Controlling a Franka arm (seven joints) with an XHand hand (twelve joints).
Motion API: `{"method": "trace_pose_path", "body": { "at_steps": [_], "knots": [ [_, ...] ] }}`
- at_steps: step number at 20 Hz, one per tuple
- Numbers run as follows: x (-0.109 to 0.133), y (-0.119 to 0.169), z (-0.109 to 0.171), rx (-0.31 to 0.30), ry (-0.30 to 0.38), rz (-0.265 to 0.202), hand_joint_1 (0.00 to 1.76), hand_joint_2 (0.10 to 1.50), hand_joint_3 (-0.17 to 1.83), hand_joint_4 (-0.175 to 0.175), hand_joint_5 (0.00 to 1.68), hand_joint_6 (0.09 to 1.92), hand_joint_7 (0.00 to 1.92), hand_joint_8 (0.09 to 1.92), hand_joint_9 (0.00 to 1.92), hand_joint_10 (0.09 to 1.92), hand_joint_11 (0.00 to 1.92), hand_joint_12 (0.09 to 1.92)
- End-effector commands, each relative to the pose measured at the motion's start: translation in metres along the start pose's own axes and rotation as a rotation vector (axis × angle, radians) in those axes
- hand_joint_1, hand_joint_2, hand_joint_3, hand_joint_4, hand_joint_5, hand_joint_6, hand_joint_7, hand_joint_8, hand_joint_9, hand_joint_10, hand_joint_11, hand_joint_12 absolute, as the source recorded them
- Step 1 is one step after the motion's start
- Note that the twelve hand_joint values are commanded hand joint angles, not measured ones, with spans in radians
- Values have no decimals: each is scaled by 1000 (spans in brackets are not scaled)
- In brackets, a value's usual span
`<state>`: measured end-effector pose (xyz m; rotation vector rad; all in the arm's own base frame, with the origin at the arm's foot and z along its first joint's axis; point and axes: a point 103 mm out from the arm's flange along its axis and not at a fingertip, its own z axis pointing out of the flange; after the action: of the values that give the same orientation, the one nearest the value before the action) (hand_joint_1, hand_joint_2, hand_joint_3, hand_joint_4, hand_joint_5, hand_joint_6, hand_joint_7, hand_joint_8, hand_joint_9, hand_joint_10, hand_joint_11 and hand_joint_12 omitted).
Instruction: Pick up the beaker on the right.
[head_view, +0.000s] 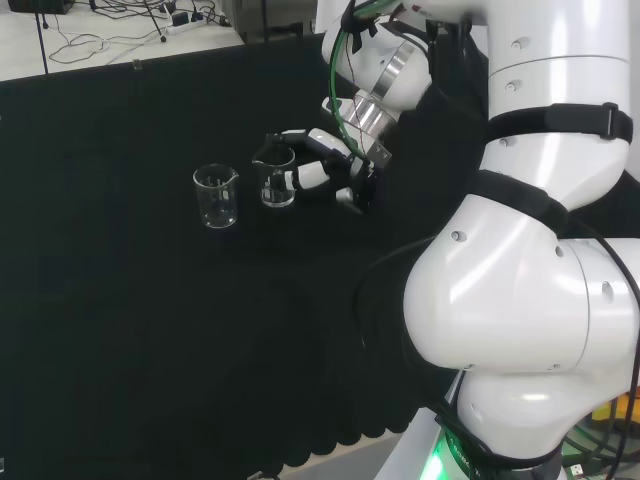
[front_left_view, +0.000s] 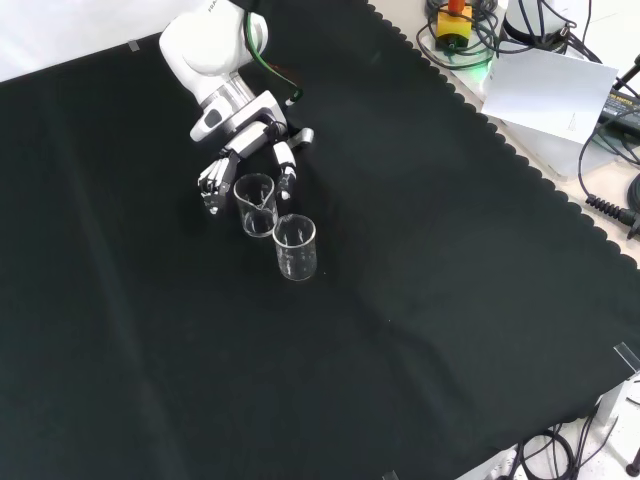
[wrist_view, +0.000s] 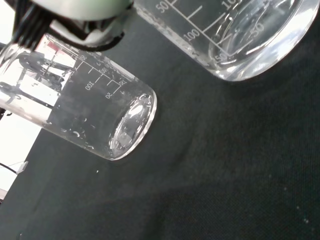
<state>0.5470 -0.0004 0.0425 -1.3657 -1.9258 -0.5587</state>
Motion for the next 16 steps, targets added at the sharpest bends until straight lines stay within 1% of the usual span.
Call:
{"method": "trace_pose_path", "body": {
  "at_steps": [1,6,16],
  "knots": [
    [1,3,3,-7,7,-4,901,528,579,-39,496,87,287,637,391,603,0,1374],
    [0,4,3,-20,11,-1,931,526,586,-39,500,87,302,639,403,600,0,1388],
    [2,8,7,-25,29,-3,980,525,621,-39,540,87,343,643,444,588,33,1387]
  ]
}}
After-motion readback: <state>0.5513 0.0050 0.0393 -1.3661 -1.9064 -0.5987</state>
